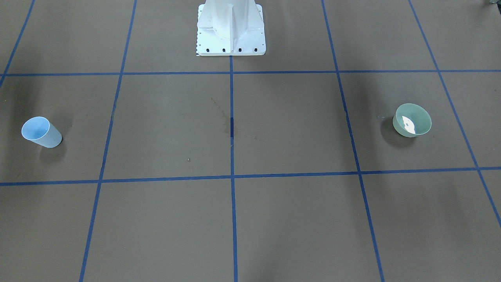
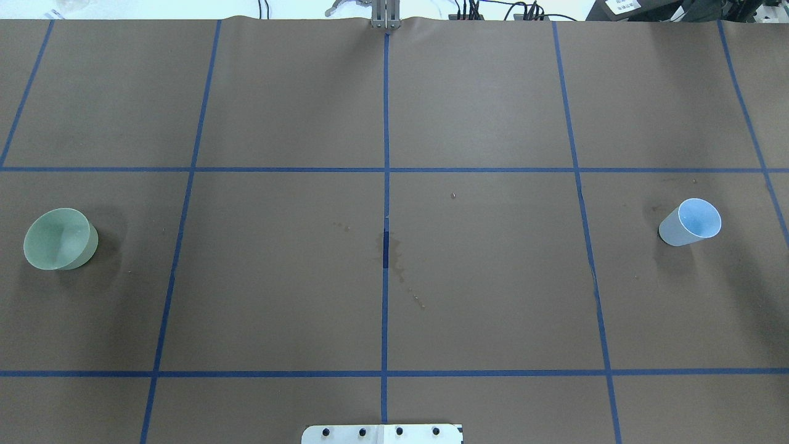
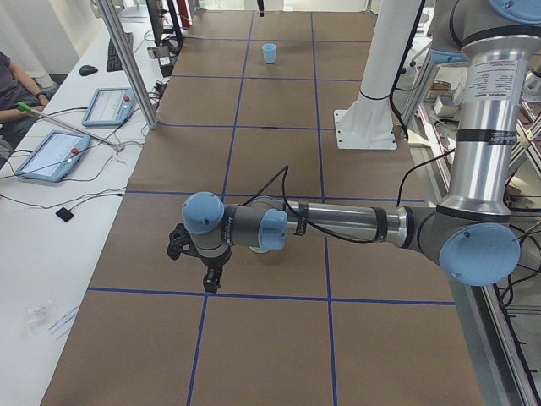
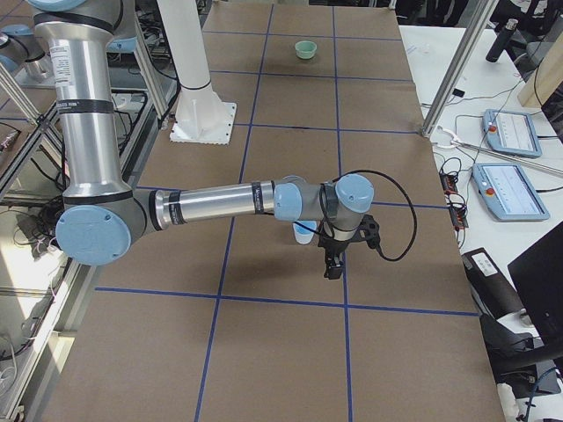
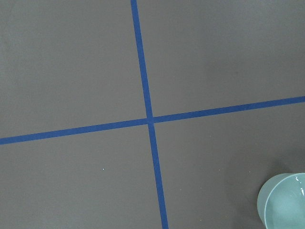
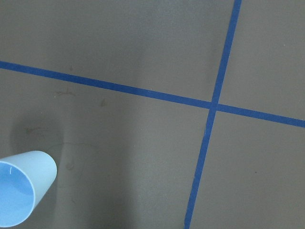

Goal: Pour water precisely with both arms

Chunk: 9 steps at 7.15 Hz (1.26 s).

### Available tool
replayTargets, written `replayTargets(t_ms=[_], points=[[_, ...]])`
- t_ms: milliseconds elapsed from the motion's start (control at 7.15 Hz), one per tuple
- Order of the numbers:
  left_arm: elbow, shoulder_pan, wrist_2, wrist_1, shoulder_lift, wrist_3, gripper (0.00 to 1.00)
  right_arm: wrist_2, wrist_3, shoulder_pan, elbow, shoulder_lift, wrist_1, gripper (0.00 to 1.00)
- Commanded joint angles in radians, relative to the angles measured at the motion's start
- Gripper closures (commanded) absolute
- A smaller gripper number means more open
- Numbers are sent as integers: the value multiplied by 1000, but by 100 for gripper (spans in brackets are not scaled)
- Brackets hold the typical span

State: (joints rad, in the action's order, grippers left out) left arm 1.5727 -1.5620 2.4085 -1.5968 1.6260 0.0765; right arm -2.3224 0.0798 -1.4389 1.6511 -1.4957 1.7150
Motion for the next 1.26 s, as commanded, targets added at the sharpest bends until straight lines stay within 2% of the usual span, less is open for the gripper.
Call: replayTargets(t_ms=[0,280,699,839,1118], points=[[1,0,-2,0,-2,-1,0,0,-2,0,-4,0,0,1],[1,0,-2,0,-2,0,0,-6,-113,0,-4,8,0,1],[1,0,-2,0,-2,2,0,-58,-123,-3,-5,11,0,1],[1,0,-3,0,-2,2,0,-60,-144,-5,-5,11,-24,1],[3,0,-3,0,-2,3,0,-60,-280,-5,-37,-12,-173,1]])
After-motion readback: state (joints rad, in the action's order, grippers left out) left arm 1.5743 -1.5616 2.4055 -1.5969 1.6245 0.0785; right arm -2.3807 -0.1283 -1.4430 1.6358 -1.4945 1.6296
